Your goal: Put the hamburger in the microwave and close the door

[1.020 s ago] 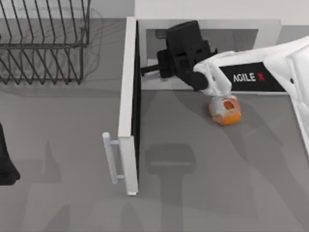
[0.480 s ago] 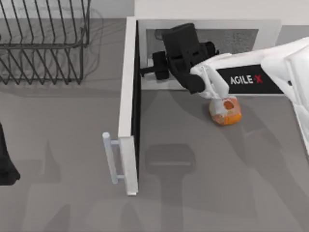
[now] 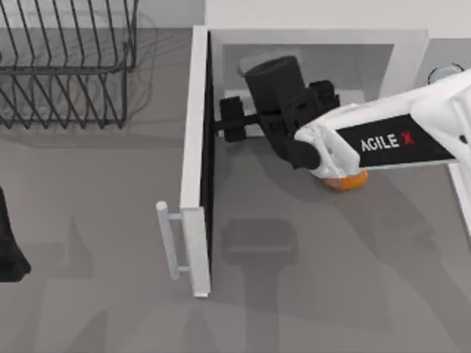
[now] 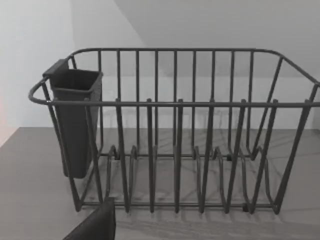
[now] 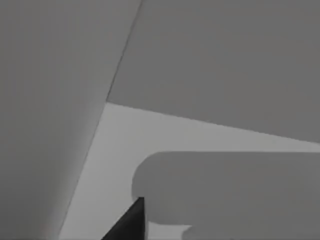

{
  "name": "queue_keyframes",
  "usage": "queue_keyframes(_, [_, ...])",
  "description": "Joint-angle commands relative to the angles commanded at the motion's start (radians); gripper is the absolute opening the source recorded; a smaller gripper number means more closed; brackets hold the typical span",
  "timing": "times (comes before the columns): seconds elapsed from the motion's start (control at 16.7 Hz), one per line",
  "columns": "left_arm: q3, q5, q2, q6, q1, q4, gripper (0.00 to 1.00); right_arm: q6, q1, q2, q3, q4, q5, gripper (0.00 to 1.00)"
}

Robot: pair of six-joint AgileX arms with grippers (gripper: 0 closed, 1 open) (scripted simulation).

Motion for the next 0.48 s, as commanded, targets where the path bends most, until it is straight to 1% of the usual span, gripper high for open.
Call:
queue_keyframes(0.24, [0.000,0.000,0.000,0.000,0.000,0.000,1.00,0.087,0.102,-0.123,-0.262,0.066,0.042,1.00])
queue_keyframes(0.48, [0.000,0.000,0.000,0.000,0.000,0.000,1.00,0.158,0.161,-0.251,-0.476,0.110,0.122,1.00])
